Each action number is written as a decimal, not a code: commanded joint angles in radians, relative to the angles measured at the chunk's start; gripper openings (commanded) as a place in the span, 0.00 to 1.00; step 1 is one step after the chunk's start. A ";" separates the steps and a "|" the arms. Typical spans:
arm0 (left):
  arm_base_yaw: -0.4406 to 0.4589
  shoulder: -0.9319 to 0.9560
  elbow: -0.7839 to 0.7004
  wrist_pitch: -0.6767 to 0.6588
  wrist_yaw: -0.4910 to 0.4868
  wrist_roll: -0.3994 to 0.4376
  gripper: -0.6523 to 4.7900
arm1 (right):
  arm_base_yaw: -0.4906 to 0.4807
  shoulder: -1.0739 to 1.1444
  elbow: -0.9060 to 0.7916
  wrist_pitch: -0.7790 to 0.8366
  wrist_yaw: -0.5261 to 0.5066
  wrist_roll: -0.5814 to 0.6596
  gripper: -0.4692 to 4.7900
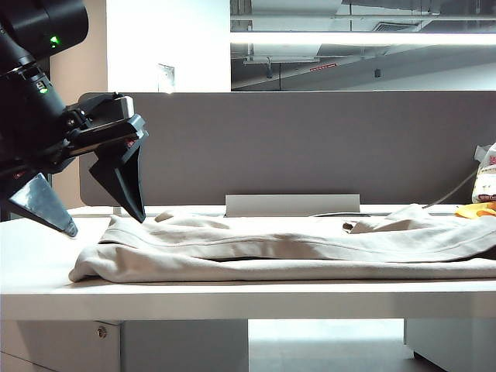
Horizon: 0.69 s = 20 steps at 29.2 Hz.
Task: Fold the bottom side of the T-shirt horizontally towards the center, about one-third of the way, then fold the sleeve back towards the center, creating a straight line along the edge of the T-shirt, and finally fold the bottom of the T-shirt up towards the top, creating a neat rectangle.
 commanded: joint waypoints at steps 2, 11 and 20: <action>0.001 0.022 0.001 0.013 -0.003 -0.010 0.96 | 0.000 0.024 0.001 0.004 -0.018 0.000 0.63; 0.001 0.119 0.001 0.050 0.027 -0.023 0.96 | -0.001 0.025 0.001 0.031 0.007 0.000 0.63; 0.001 0.127 0.001 0.065 0.023 -0.025 0.90 | 0.000 0.085 0.001 0.041 0.008 0.000 0.63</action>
